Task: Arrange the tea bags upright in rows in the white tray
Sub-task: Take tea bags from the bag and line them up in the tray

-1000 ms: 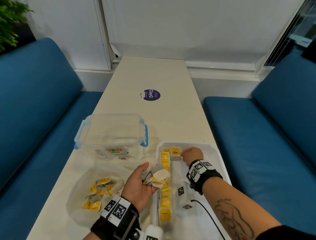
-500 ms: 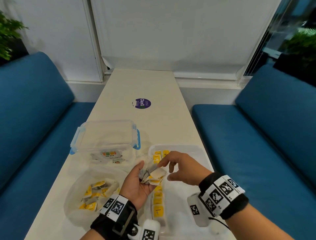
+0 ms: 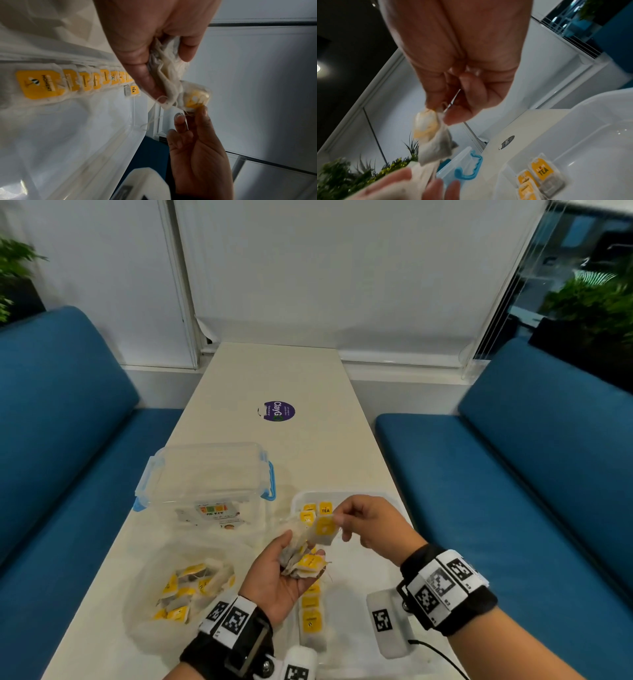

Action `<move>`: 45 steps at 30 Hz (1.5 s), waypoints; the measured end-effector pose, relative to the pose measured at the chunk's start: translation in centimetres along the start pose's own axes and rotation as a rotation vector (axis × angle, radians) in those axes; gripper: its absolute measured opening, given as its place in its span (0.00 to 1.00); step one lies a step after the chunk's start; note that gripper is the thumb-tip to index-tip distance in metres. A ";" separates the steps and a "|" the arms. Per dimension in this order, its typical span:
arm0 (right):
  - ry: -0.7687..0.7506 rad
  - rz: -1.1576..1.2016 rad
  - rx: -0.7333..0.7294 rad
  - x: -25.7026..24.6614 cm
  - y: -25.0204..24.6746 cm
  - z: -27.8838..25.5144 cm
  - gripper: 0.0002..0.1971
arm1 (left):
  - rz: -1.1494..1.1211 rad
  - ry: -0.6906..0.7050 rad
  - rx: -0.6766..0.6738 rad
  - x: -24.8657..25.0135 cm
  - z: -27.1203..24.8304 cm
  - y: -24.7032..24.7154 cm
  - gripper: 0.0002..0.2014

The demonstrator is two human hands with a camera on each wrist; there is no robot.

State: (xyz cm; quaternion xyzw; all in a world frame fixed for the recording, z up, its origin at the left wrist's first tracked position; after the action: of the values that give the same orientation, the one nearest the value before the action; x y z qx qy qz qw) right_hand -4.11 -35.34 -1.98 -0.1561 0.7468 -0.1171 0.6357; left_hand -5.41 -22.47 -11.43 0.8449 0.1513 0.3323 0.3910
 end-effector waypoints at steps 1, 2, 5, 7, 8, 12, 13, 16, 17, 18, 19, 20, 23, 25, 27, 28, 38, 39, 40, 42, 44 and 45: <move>0.015 0.049 0.047 0.2 -0.6 0.2 0.07 | -0.008 0.008 0.010 0.1 -0.1 -0.2 0.16; 0.022 0.077 0.091 0.2 -1.2 0.3 0.07 | -0.012 0.014 0.016 0.2 -0.2 -0.3 0.15; 0.061 0.081 0.109 0.7 -1.6 0.8 0.07 | -0.022 0.004 0.015 0.1 -0.3 -0.4 0.15; 0.087 0.099 0.060 1.0 -0.8 1.2 0.08 | -0.024 0.000 0.009 0.2 -0.2 -0.3 0.15; 0.097 0.116 0.059 1.2 -0.6 1.3 0.08 | -0.026 0.001 0.008 0.2 -0.1 -0.3 0.15; 0.137 0.156 0.115 2.1 -1.5 1.5 0.07 | -0.029 0.011 0.010 0.6 0.1 -0.7 0.15; 0.149 0.207 0.077 2.4 -1.3 1.5 0.07 | -0.032 0.012 0.015 0.7 0.1 -0.9 0.15; 0.220 0.230 0.035 3.8 -1.3 1.8 0.09 | -0.049 0.010 0.029 0.7 0.2 -1.5 0.17; 0.248 0.156 0.061 4.4 -1.8 2.1 0.10 | -0.057 0.006 0.032 0.6 0.3 -1.6 0.18; 0.275 0.059 0.087 5.1 -2.2 2.5 0.11 | -0.062 0.000 0.034 0.5 0.3 -1.6 0.19; 0.303 -0.034 0.109 5.7 -2.7 2.9 0.12 | -0.063 -0.004 0.033 0.5 0.3 -1.6 0.19; 0.334 -0.103 0.123 6.4 -3.0 3.3 0.11 | -0.060 -0.008 0.032 0.4 0.4 -1.6 0.19; 0.436 -0.173 0.149 8.7 -3.4 4.4 0.10 | -0.049 0.000 0.033 0.6 0.5 -1.7 0.18; 0.483 -0.153 0.151 9.8 -3.2 5.1 0.09 | -0.055 0.020 0.041 0.9 0.5 -1.8 0.15; 0.508 -0.118 0.127 10.6 -2.6 5.9 0.09 | -0.062 0.029 0.048 1.0 0.5 -1.9 0.13; 0.517 -0.097 0.110 10.8 -2.2 6.3 0.08 | -0.063 0.028 0.046 1.0 0.5 -2.0 0.14; 0.524 -0.115 0.101 12.3 -0.7 9.6 0.08 | -0.093 0.022 0.068 0.9 0.7 -2.7 0.17; 0.518 -0.132 0.115 12.6 -0.7 9.8 0.08 | -0.092 0.020 0.074 0.8 0.7 -2.9 0.17; 0.512 -0.144 0.128 12.7 -0.7 10.0 0.08 | -0.094 0.021 0.078 0.8 0.7 -2.9 0.17; 0.493 -0.161 0.147 13.0 -0.7 10.3 0.10 | -0.090 0.024 0.087 0.7 0.6 -2.9 0.15; 0.485 -0.169 0.173 13.7 -0.8 10.7 0.14 | -0.092 0.032 0.098 0.6 0.4 -2.8 0.13; 0.479 -0.168 0.183 13.8 -0.9 10.8 0.14 | -0.095 0.035 0.103 0.6 0.4 -2.8 0.12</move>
State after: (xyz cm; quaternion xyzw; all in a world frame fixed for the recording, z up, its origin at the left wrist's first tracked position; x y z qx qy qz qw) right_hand 4.62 -41.18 -16.07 -0.1273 0.8467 -0.2699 0.4406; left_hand -4.74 -20.59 -13.47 0.8498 0.2149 0.3199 0.3596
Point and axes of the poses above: each hand's wrist, its own z-axis towards the middle knuckle, its own y-axis out of the palm, x = y × z, the point moved 10 cm from there along z, towards the middle knuckle, and after that the axes turned 6 degrees about -x, right-handed, at the moved point
